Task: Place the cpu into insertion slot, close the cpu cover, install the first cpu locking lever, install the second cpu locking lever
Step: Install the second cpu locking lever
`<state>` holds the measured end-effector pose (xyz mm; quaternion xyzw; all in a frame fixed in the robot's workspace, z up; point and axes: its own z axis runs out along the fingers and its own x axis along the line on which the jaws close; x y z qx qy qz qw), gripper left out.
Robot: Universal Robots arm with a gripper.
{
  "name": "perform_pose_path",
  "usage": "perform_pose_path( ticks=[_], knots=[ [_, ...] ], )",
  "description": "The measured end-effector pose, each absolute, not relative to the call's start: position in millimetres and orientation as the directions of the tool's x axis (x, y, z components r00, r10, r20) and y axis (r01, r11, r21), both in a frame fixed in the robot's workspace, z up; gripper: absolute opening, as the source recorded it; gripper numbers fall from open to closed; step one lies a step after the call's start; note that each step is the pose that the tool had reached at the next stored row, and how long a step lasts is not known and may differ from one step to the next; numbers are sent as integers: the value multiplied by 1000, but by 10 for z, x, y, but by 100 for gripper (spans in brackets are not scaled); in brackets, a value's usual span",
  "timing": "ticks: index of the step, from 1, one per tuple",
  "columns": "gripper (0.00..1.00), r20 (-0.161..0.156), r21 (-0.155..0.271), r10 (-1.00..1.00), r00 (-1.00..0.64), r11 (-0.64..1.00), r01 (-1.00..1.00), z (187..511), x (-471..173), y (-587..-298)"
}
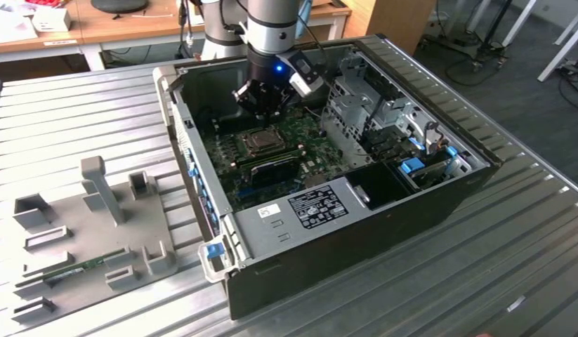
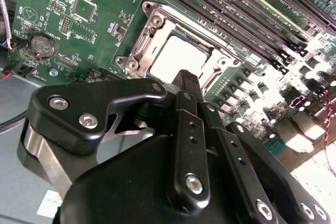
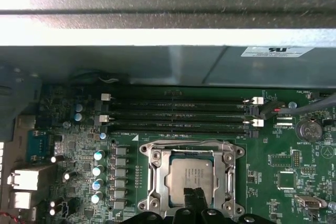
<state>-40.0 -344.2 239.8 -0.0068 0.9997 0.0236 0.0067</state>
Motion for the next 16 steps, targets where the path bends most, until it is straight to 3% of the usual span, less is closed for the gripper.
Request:
perform_pose_path(
  ticks=[16],
  knots=[
    [10, -14, 47, -13, -1000, 999, -14, 2409, -400, -3479]
  ],
)
